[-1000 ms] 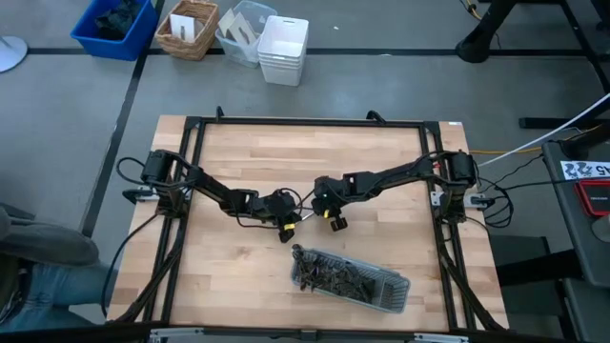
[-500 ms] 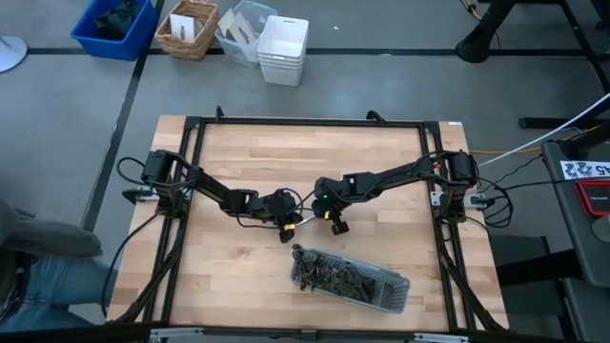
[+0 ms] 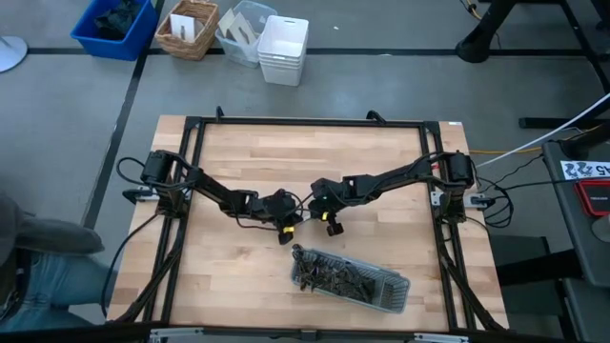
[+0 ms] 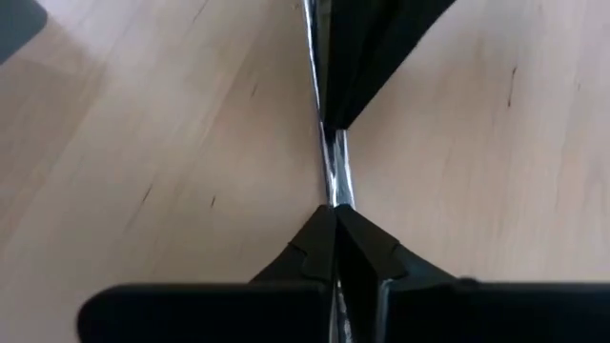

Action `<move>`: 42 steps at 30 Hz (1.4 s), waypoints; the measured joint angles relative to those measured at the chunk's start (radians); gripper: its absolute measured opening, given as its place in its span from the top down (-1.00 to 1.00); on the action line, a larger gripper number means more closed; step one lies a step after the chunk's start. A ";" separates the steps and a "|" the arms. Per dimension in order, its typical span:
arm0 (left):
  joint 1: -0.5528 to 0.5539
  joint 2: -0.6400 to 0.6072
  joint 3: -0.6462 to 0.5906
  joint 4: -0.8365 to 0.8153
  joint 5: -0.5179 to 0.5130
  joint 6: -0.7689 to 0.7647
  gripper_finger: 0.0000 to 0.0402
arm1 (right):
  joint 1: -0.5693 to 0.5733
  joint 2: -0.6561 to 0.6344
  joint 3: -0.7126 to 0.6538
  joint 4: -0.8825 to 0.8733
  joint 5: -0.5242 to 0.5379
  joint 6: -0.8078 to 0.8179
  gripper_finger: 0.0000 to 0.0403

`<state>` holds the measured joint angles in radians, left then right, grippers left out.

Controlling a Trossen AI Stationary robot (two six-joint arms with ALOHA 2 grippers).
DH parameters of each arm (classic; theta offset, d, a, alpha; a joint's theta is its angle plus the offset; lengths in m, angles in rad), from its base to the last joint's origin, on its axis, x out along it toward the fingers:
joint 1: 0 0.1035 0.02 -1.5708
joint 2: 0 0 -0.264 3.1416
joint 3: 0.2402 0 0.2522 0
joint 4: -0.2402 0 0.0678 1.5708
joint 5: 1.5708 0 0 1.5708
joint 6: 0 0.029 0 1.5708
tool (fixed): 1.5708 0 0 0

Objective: Sort silverware
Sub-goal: Put the knife into the gray silverware rack

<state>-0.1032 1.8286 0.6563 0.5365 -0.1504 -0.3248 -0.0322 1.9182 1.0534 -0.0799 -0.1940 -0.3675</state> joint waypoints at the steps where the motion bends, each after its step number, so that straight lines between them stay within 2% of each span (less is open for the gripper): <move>1: 0.000 0.000 0.000 0.000 0.000 0.000 0.98 | 0.000 0.000 0.000 0.007 0.000 0.001 0.92; 10: 0.013 -0.037 0.001 -0.003 -0.016 -0.007 0.98 | 0.000 -0.003 0.000 0.023 0.000 0.004 0.92; 17: 0.013 -0.121 0.002 -0.012 -0.023 0.072 0.98 | 0.001 -0.008 0.041 0.023 -0.001 0.034 0.92; 24: 0.012 -0.156 0.002 -0.122 -0.009 0.085 0.98 | 0.000 -0.010 0.091 0.017 -0.001 0.034 0.92; 28: 0.000 -0.144 0.002 -0.157 0.046 0.047 0.98 | 0.000 -0.017 0.157 -0.116 0.000 0.031 0.92; 36: -0.042 -0.144 0.002 -0.182 0.046 0.064 0.98 | 0.001 -0.018 0.354 -0.485 0.007 0.027 0.92; 42: -0.047 -0.143 0.001 -0.300 0.043 0.036 0.98 | 0.000 -0.018 0.469 -0.644 0.007 -0.027 0.92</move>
<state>-0.1497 1.6857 0.6573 0.2362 -0.1074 -0.2888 -0.0322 1.9007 1.5221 -0.7234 -0.1869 -0.3947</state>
